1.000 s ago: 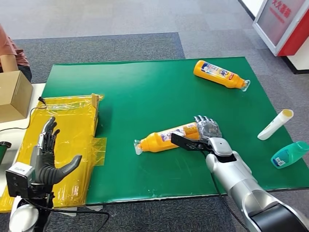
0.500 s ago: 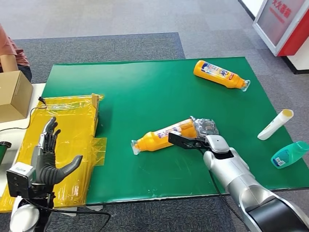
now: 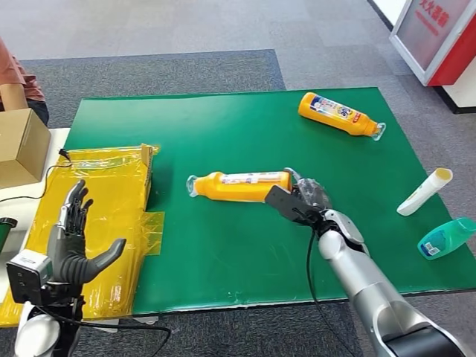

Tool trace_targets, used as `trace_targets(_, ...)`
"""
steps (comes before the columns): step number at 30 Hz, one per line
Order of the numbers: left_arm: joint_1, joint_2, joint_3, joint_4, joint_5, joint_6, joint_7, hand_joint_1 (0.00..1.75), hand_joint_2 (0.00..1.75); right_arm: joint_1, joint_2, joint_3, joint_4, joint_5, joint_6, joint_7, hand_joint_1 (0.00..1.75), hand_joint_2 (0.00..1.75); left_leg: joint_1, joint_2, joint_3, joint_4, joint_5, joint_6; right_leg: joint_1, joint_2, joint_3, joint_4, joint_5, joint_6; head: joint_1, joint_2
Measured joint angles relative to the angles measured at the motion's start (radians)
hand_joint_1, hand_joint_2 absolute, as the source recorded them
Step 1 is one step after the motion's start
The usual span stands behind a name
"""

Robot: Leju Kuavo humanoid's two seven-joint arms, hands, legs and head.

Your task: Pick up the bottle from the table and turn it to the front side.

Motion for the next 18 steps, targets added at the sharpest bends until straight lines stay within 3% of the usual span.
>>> trace_targets(9,-0.05,-0.001,-0.013,0.017,0.144,-0.016,-0.002,0.0,1.75,0.083,0.063,-0.021,-0.26,-0.185,-0.027,-0.057,1.75,1.75,0.001,0.0,0.0,0.0,0.0,0.0,0.001,0.0,-0.001,0.0,0.0,0.0,0.0,0.0)
trace_targets(18,-0.072,0.0,-0.025,0.037,0.156,-0.013,-0.002,0.0,1.75,0.081,0.073,-0.014,-0.292,-0.194,-0.041,-0.046,1.75,1.75,0.0,0.0,0.0,0.0,0.0,0.0,0.0,0.0,0.0,0.0,0.0,0.0,0.0,0.0)
